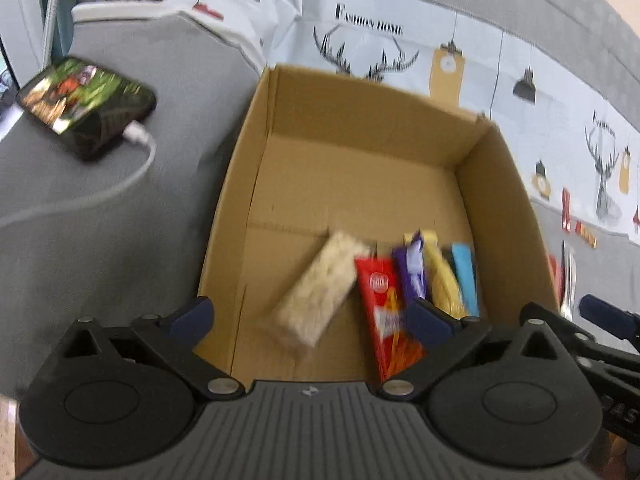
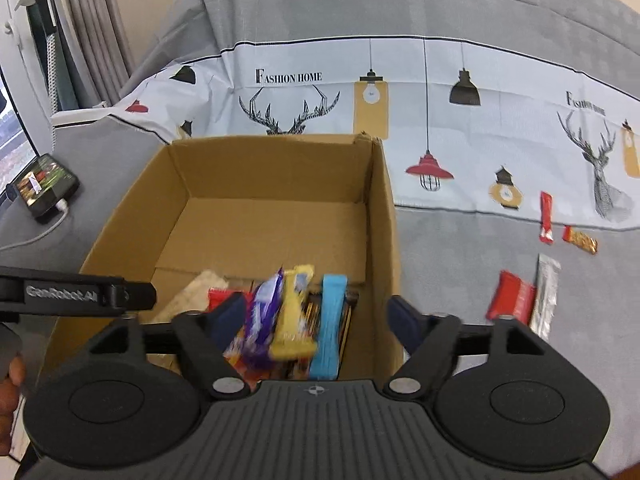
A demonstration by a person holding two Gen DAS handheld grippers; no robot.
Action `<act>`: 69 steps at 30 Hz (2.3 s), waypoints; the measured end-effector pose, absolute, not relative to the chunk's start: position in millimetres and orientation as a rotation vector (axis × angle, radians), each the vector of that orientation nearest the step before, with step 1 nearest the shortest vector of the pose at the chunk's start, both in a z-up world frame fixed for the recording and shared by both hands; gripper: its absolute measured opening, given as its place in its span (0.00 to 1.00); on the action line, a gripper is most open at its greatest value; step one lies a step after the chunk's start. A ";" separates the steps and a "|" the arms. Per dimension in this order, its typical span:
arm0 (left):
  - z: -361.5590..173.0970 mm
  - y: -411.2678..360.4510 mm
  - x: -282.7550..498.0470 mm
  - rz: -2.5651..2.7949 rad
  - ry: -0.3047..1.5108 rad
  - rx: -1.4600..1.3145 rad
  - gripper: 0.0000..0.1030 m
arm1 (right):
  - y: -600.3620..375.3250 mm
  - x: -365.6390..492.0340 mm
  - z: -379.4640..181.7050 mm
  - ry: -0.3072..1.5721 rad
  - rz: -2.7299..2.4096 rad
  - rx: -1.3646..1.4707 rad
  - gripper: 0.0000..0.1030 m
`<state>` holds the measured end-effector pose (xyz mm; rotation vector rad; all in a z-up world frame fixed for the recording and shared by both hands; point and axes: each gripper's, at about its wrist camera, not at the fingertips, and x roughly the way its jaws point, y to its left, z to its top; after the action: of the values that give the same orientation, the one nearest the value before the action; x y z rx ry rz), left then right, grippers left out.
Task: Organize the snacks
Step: 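Lift both tools back from the box toward the remaining snacks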
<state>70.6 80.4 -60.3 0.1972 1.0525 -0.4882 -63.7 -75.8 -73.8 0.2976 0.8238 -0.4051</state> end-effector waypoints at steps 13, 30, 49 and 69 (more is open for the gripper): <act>-14.4 124.0 -12.9 -0.483 0.920 0.197 1.00 | -17.7 -137.9 -23.1 0.718 -0.366 0.215 0.90; 15.6 165.7 -106.1 -0.469 0.823 0.204 1.00 | 25.2 -224.1 2.3 0.603 -0.363 0.170 0.95; 32.2 171.4 -132.8 -0.482 0.767 0.227 1.00 | 39.5 -249.8 14.7 0.540 -0.355 0.142 0.97; 12.4 153.5 -114.7 -0.476 0.841 0.283 1.00 | 18.1 -237.3 -3.6 0.606 -0.360 0.207 0.97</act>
<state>-114.7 153.5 12.4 0.2831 0.8408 -0.4763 -237.3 18.1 -3.6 0.2070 0.6056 -0.3600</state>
